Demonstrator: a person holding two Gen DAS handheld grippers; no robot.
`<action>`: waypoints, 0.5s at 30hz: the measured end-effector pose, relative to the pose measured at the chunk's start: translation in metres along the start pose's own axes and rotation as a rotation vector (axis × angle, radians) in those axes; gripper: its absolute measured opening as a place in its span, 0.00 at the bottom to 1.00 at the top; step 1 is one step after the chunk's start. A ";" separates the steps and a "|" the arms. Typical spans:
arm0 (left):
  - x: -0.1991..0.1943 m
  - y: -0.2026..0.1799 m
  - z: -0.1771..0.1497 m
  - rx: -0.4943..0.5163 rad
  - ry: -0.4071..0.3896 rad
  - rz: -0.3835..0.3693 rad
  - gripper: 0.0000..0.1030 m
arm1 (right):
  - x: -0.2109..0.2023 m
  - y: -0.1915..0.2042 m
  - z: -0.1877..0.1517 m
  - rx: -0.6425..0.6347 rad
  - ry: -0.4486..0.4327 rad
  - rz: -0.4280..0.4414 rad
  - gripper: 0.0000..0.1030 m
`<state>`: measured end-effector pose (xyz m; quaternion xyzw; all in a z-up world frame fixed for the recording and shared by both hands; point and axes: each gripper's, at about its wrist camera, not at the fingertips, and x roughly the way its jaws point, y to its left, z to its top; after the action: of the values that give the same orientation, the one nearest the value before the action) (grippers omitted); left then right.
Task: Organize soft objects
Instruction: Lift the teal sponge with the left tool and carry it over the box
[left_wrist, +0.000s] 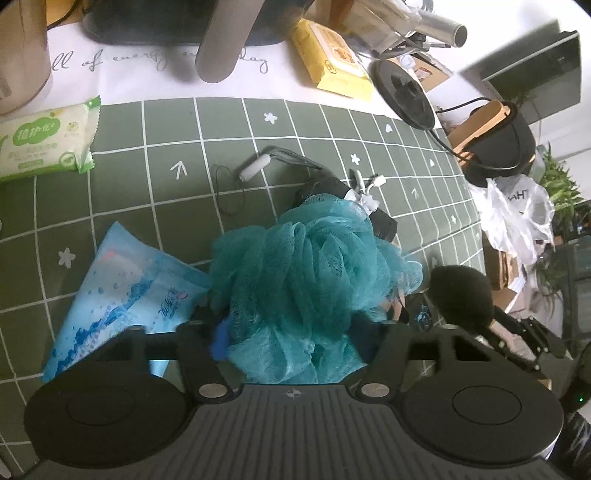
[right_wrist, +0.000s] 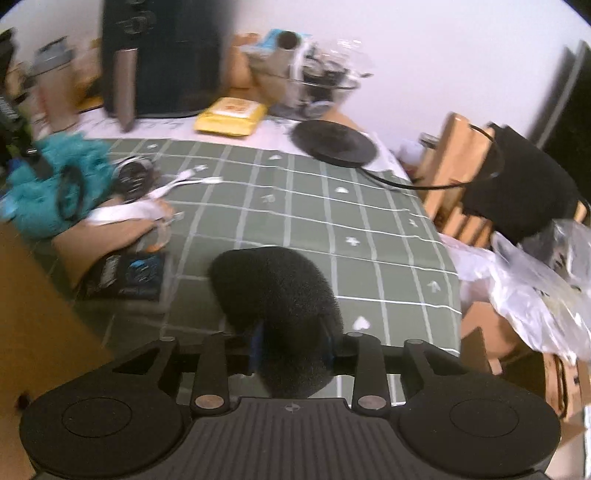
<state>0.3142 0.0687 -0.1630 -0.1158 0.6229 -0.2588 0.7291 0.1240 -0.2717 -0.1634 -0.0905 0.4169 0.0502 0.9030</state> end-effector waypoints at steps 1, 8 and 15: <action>-0.001 -0.001 0.000 0.000 -0.005 0.001 0.42 | -0.002 0.000 0.000 -0.005 -0.005 0.015 0.49; -0.013 -0.011 -0.007 0.050 -0.048 0.052 0.19 | 0.000 -0.010 0.010 0.012 -0.033 0.059 0.78; -0.029 -0.025 -0.018 0.102 -0.124 0.077 0.16 | 0.027 -0.010 0.014 -0.086 0.080 0.153 0.75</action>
<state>0.2888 0.0654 -0.1300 -0.0703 0.5667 -0.2543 0.7806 0.1542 -0.2784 -0.1739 -0.0990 0.4558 0.1335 0.8744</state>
